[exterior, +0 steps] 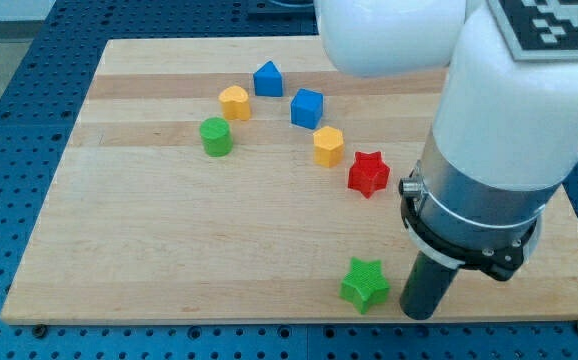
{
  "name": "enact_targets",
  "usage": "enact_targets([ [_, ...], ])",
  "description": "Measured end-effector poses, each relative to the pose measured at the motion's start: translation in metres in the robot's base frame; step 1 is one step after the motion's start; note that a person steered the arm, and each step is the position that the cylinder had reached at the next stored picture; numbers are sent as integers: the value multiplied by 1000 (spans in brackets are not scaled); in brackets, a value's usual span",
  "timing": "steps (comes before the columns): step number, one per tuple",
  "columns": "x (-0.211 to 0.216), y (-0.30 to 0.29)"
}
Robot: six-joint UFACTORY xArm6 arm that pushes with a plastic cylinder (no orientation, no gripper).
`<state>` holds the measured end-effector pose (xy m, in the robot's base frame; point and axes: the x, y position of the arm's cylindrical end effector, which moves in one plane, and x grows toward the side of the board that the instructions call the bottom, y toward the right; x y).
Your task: Push the green star into the green circle
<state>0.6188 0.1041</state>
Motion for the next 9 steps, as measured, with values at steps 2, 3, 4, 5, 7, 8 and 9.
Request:
enact_targets([
  [2, -24, -60],
  [3, -45, -101],
  [4, -65, -140],
  [5, -83, -183],
  [7, -99, -219],
  [8, -86, -182],
  [9, -85, -165],
])
